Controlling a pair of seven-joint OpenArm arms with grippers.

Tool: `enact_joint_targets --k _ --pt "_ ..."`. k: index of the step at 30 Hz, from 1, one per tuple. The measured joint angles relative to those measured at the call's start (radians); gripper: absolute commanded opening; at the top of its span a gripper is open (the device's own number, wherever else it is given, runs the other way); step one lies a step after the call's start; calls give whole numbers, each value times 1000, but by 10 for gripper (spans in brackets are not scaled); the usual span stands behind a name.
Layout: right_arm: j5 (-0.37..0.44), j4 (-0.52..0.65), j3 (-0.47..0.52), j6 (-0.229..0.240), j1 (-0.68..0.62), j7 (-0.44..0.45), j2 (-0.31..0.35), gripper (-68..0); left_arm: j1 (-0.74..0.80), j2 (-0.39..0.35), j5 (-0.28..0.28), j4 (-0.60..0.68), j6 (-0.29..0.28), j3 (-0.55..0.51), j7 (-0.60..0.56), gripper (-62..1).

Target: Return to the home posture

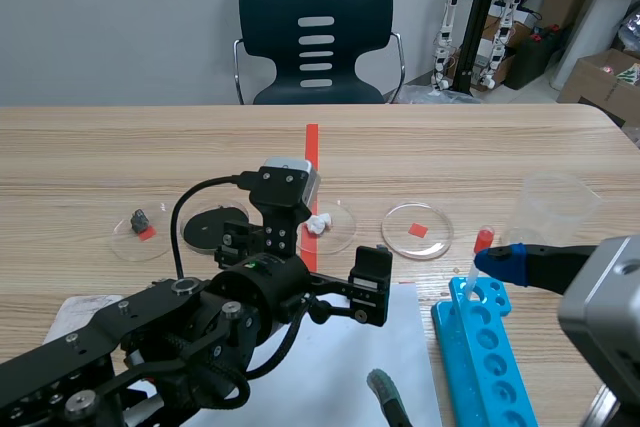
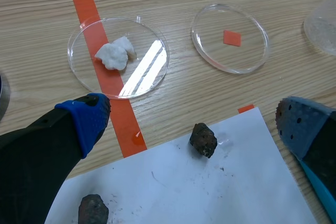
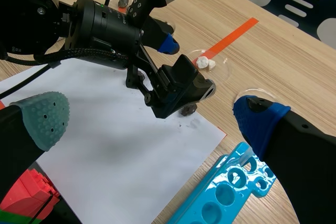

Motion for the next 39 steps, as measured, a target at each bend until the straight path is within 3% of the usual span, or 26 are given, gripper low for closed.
enact_joint_targets --k 6,16,22,27,31,36,39 --pt "0 0 0 0 0 0 0 4 0 0 100 0 0 0 0 14" --pt "0 0 0 0 0 0 0 4 0 0 101 0 0 0 0 14" --pt "0 0 0 0 0 0 0 4 71 -32 232 57 -4 -34 -21 14" --pt "0 0 0 0 0 0 0 4 221 -107 380 234 -57 -117 -22 14" --pt "0 0 0 0 0 0 0 4 348 -145 456 370 -97 -190 -23 14" --pt "0 0 0 0 0 0 0 4 510 -194 459 494 -226 -327 -67 14" --pt "0 0 0 0 0 0 0 4 610 -203 460 552 -245 -421 -109 14"
